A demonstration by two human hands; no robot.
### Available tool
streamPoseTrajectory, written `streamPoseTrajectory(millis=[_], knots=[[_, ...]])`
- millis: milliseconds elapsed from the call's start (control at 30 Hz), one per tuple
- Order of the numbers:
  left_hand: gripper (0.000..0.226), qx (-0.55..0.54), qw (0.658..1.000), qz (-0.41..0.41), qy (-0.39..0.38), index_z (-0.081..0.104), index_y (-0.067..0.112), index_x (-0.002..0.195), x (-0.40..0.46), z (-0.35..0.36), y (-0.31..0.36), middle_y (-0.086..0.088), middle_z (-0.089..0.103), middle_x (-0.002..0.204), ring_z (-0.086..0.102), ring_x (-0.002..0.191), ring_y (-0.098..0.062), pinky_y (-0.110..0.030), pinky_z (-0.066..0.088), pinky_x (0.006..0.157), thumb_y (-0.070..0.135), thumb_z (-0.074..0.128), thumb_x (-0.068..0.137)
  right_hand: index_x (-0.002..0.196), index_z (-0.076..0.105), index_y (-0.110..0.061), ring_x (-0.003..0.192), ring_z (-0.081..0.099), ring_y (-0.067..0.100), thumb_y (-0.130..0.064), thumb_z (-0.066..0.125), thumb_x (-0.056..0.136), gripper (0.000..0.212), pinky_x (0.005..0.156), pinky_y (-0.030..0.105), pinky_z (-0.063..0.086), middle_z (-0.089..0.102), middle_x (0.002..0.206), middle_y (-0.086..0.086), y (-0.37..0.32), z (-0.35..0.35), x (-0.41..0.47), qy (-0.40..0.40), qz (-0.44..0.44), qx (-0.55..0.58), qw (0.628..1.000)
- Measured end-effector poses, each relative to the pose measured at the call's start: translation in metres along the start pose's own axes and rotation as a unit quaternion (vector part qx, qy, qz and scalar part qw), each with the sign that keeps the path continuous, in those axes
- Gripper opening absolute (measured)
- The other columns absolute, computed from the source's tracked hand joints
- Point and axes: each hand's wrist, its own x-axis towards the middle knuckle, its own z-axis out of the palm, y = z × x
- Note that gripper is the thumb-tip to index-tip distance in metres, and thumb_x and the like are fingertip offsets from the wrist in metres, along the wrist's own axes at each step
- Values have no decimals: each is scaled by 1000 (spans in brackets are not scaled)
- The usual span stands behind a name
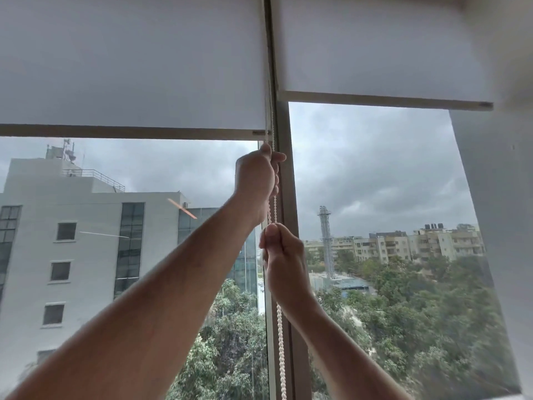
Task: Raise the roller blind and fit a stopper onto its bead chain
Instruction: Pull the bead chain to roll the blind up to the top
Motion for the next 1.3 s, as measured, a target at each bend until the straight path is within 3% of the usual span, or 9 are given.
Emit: streamPoseTrajectory(millis=[267, 367, 467, 567, 700, 800, 933, 1100, 1300], knots=[[46, 84, 986, 122, 72, 58, 21, 59, -16, 7, -13, 11, 42, 43, 37, 49, -16, -35, 32, 57, 27, 44, 103, 83, 68, -22, 53, 50, 15, -44, 31, 105, 49, 48, 25, 44, 58, 62, 4, 2, -25, 25, -49, 120, 73, 989], [46, 84, 987, 116, 68, 57, 21, 57, -27, 4, -30, 13, 44, 42, 43, 50, -14, -33, 38, 56, 24, 45, 101, 109, 67, -7, 75, 65, 18, -53, 27, 103, 61, 63, 27, 52, 69, 87, 14, -8, -30, 54, -17, 163, 107, 981], [45, 66, 989, 120, 57, 60, 17, 59, -38, -1, -47, 9, 52, 49, 44, 44, -8, -26, 36, 47, 23, 45, 101, 99, 71, -14, 79, 74, 15, -54, 33, 102, 56, 64, 25, 57, 78, 87, 5, -27, -29, 82, -16, 175, 147, 973], [41, 82, 982, 156, 60, 61, 16, 63, -45, -6, -59, 11, 48, 46, 34, 43, -7, -29, 29, 48, 21, 45, 100, 98, 69, -11, 72, 72, 18, -49, 36, 104, 50, 65, 29, 58, 76, 79, 4, -55, -19, 111, -47, 215, 202, 954], [47, 92, 982, 155, 64, 59, 27, 58, -51, -10, -67, 11, 37, 41, 28, 42, -10, -31, 23, 48, 23, 45, 103, 100, 64, -7, 48, 50, 11, -37, 34, 107, 42, 40, 20, 39, 59, 68, 1, -92, -1, 140, -60, 236, 197, 950], [48, 77, 983, 155, 59, 58, 29, 57, -50, -13, -66, 12, 33, 41, 27, 41, -12, -30, 21, 46, 26, 45, 103, 84, 61, -11, 33, 23, 6, -26, 34, 107, 38, 35, 16, 17, 35, 46, -8, -104, 10, 147, -25, 222, 198, 954], [46, 89, 981, 169, 27, 59, 26, 59, -50, -20, -68, 9, 35, 42, 29, 40, -13, -31, 26, 46, 25, 45, 103, 64, 52, -18, 25, 24, 7, 2, 26, 90, 42, 35, 15, 18, 34, 35, -10, -100, 18, 144, 28, 137, 125, 982], [51, 39, 986, 98, -128, 69, 15, 70, -42, -46, -69, -1, 50, 49, 42, 41, -12, -20, 37, 42, 35, 36, 104, 56, 55, -25, 26, 28, 7, -7, 29, 78, 39, 38, 16, 23, 43, 38, -16, -90, 14, 135, 46, 70, 78, 993], [56, 94, 993, 61, -45, 69, 11, 95, -4, -48, -25, -17, 74, 86, 72, 72, -23, -29, 59, 62, 50, 29, 102, 55, 59, -29, 46, 39, 18, -18, 36, 80, 35, 49, 35, 33, 44, 43, -12, -99, 10, 131, 56, 31, 6, 998]])
